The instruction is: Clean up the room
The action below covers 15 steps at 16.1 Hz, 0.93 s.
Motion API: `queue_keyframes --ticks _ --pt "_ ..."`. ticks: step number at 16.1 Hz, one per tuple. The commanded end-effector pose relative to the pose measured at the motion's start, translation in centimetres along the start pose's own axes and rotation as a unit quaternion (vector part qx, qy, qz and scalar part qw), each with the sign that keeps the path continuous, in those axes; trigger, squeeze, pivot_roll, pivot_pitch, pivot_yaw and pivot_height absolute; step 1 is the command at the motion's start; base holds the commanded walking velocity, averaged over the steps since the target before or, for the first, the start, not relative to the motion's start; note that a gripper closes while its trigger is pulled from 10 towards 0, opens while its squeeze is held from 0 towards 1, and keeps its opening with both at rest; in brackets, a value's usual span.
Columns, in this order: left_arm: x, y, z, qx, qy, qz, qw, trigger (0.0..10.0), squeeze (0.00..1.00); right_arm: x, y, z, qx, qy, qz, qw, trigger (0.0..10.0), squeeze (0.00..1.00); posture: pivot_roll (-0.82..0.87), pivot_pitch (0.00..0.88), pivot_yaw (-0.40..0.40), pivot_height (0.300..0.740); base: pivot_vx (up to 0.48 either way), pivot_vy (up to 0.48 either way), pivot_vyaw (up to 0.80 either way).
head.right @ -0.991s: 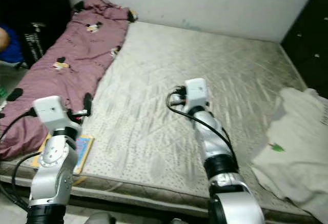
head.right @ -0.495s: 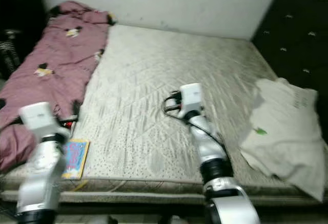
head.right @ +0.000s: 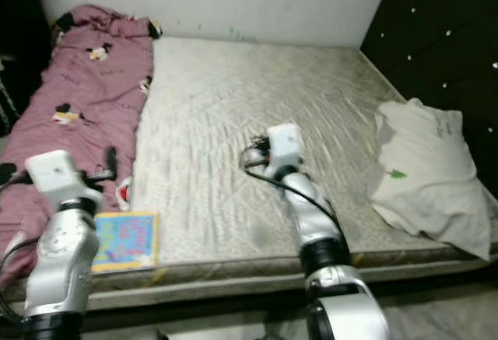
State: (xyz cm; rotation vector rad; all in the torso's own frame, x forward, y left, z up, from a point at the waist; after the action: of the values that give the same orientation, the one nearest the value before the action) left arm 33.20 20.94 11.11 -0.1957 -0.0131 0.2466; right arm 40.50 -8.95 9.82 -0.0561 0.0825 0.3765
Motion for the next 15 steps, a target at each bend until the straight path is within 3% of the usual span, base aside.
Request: queue_keyframes --ticks 1,6,10,15 --pt "0.0 -1.3 -0.2 -0.003 0.005 -0.015 1.000 10.0 0.00 -0.4 -1.4 -0.2 -0.004 0.006 -0.012 1.000 10.0 0.00 0.07 0.000 -0.085 0.740 0.000 0.480 0.00" --pt "0.1 -1.5 -0.2 -0.005 0.005 -0.013 1.000 10.0 0.00 -0.2 -0.7 -0.2 -0.007 0.008 0.005 1.000 10.0 0.00 0.06 0.000 -0.086 0.740 0.000 0.476 0.00" --pt "0.1 -2.0 -0.2 -0.004 0.004 -0.020 1.000 10.0 0.00 -0.1 1.2 0.1 -0.042 -0.002 0.054 0.998 10.0 0.00 0.06 0.000 -0.083 0.740 0.000 0.476 0.00" --pt "0.1 -1.9 -0.2 -0.005 0.005 -0.016 1.000 10.0 0.00 -0.1 1.2 0.1 -0.040 -0.002 0.054 0.998 10.0 0.00 0.06 0.000 -0.084 0.740 0.000 0.476 0.00"
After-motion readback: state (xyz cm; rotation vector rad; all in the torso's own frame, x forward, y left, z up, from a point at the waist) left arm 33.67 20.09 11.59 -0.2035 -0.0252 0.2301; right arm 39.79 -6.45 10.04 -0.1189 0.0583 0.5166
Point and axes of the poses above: a point about 5 cm out from each wrist's last joint towards the gripper, its own x axis pointing out of the wrist towards the gripper, its own z axis along the axis of the wrist's last joint, y = z × x, the point moved 6 cm from there along x, pointing out of the wrist towards the gripper, and after that the axes turned 3 degrees about -x, right-handed, at the moved point
